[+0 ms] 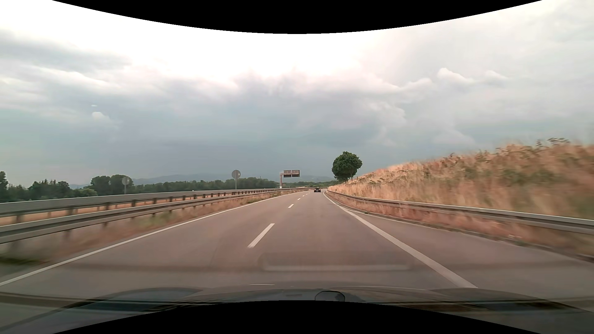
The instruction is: Follow the waypoints while adhering to traffic rules and regulations
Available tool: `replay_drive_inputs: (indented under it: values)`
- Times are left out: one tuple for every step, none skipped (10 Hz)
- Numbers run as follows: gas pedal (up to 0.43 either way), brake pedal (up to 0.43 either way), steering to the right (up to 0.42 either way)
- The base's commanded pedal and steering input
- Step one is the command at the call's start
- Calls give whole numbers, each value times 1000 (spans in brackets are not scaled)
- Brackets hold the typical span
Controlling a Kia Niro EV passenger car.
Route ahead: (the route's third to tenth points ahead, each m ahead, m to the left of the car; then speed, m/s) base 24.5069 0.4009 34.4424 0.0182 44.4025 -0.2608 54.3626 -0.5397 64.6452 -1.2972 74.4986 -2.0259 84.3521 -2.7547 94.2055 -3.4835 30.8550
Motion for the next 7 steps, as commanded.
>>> replay_drive_inputs:
  values:
    - [280,0,7]
    - [280,0,7]
    - [280,0,7]
    - [280,0,7]
    - [268,0,7]
    - [268,0,7]
    - [268,0,7]
